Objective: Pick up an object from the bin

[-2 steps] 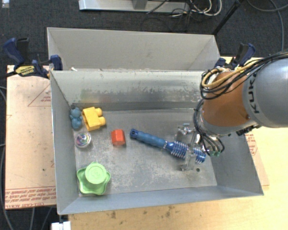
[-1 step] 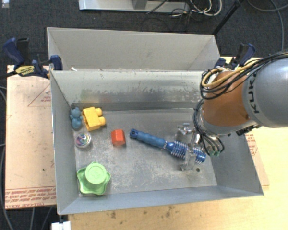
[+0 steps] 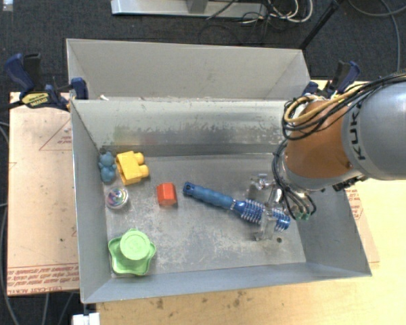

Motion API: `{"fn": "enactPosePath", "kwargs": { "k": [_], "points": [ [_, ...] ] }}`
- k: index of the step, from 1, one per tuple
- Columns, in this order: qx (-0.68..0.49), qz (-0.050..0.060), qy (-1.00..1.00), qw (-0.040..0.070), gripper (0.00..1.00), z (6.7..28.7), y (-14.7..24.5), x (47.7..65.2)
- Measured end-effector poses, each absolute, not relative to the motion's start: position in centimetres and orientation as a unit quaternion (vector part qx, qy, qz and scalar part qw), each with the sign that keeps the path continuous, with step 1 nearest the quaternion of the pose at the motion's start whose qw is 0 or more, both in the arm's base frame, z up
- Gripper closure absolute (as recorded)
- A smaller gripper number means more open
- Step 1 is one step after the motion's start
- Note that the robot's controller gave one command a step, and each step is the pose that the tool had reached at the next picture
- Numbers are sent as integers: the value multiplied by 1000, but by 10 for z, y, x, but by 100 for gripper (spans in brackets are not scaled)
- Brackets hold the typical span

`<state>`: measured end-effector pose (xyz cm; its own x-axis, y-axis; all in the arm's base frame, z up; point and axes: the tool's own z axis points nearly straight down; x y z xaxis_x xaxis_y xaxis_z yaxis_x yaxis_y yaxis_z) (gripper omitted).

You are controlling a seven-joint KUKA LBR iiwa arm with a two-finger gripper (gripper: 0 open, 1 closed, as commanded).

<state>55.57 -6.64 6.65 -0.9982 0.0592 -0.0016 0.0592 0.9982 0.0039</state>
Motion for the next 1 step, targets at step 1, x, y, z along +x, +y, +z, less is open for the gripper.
{"fn": "enactPosePath", "kwargs": {
  "k": [1],
  "points": [
    [30,2,1000,1,100,67,-66,556]
  ]
}}
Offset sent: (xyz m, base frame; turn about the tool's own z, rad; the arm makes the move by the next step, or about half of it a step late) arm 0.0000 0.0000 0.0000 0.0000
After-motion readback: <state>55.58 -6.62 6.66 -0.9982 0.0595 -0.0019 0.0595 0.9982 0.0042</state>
